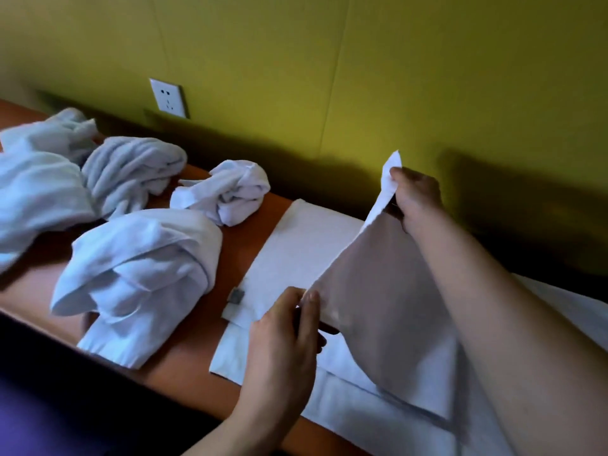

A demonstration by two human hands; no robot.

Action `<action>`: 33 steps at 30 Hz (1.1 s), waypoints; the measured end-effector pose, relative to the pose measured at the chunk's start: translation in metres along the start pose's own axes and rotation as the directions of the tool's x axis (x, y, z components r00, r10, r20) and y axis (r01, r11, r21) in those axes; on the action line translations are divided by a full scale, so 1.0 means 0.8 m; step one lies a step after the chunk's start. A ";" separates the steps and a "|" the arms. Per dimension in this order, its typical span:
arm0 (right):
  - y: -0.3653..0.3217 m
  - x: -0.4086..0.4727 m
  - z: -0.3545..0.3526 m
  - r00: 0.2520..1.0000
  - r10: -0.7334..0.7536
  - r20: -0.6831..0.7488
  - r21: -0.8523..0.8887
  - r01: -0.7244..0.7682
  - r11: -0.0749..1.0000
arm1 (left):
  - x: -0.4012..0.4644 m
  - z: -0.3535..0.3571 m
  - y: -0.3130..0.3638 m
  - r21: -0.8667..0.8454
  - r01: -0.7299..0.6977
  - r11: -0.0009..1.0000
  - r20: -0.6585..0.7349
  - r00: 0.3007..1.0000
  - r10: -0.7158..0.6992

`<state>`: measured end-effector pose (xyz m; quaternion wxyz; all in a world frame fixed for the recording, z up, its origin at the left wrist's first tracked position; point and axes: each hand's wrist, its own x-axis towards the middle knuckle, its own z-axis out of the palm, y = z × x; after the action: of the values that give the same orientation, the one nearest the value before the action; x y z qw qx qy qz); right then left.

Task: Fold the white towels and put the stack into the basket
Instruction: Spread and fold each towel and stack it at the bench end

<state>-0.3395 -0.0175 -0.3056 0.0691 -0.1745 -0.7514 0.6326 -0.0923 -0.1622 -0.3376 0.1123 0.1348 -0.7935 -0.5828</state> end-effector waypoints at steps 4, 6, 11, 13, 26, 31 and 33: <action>0.010 -0.009 0.084 0.995 -0.083 0.053 -0.123 0.089 0.988 | 0.036 -0.045 -0.051 0.144 0.016 0.989 -0.119 0.993 0.001; 0.019 -0.016 0.113 0.992 -0.058 0.113 -0.166 0.077 0.983 | 0.049 -0.063 -0.077 0.200 0.069 0.977 -0.142 0.989 -0.041; 0.039 -0.034 0.144 0.980 -0.002 0.201 -0.182 0.039 0.983 | 0.067 -0.081 -0.129 0.396 0.141 0.908 -0.161 0.983 -0.082; 0.046 -0.044 0.132 0.972 0.009 0.234 -0.172 0.032 0.985 | 0.069 -0.084 -0.142 0.479 0.140 0.866 -0.163 0.984 -0.069; 0.189 -0.222 -0.167 0.985 0.000 -0.174 -0.739 -0.130 0.661 | 0.084 -0.069 -0.137 0.586 0.207 0.784 -0.083 0.977 -0.196; 0.226 -0.242 -0.168 0.990 0.078 -0.121 -0.791 -0.144 0.594 | 0.091 -0.061 -0.126 0.580 0.263 0.771 -0.084 0.961 -0.264; 0.222 -0.245 -0.168 0.989 0.071 -0.128 -0.719 -0.141 0.680 | 0.089 -0.061 -0.118 0.578 0.241 0.779 -0.086 0.968 -0.236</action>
<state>-0.0824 0.0634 -0.4300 -0.0088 -0.2588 -0.9250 0.2780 -0.1348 -0.2572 -0.4122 -0.0059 0.2645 -0.9098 -0.3197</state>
